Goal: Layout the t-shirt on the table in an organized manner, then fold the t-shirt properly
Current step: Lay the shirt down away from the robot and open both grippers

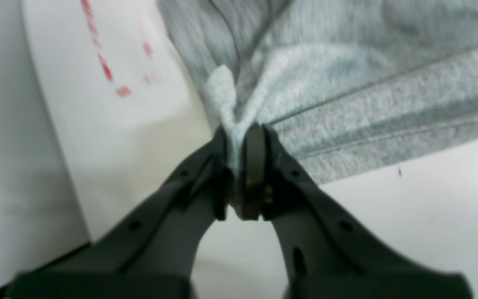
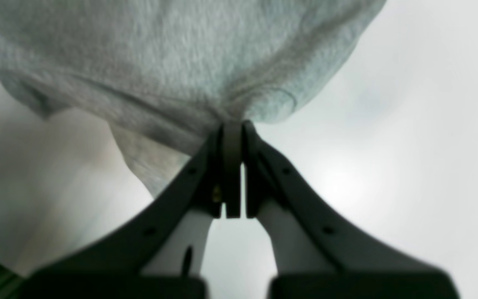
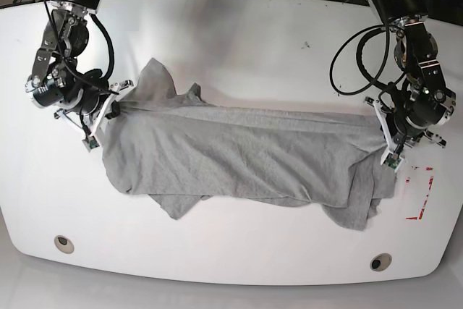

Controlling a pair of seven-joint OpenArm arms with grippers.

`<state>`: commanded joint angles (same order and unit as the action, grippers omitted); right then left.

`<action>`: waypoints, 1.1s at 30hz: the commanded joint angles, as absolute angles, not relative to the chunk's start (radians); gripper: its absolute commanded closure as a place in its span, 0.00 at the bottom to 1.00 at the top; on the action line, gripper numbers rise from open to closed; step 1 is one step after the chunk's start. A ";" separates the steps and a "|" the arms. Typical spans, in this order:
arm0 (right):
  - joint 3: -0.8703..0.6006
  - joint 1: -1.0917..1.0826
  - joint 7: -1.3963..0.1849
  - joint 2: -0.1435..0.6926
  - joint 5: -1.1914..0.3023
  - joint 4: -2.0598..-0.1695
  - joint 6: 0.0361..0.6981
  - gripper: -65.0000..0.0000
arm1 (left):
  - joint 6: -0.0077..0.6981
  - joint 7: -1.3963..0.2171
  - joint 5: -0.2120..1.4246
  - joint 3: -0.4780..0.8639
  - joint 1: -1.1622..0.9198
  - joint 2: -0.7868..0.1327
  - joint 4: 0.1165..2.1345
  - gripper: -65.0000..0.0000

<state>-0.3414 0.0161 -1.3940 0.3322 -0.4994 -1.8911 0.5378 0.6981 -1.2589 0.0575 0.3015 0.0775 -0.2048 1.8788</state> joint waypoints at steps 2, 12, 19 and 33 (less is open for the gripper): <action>-0.341 0.041 -1.396 0.332 -0.499 -1.902 0.538 1.00 | 0.698 -1.259 0.058 0.302 0.047 -0.205 1.879 0.94; -0.340 0.194 -1.396 0.315 -0.499 -1.919 0.538 1.00 | 0.698 -1.219 0.058 0.302 -0.128 -0.205 1.879 0.94; -0.323 0.257 -1.396 0.303 -0.498 -1.916 0.538 1.00 | 0.698 -1.181 0.056 0.303 -0.225 -0.173 1.879 0.94; -0.251 0.294 -1.372 0.303 -0.496 -1.916 0.538 0.80 | 0.698 -1.130 0.053 0.303 -0.308 -0.170 1.877 0.94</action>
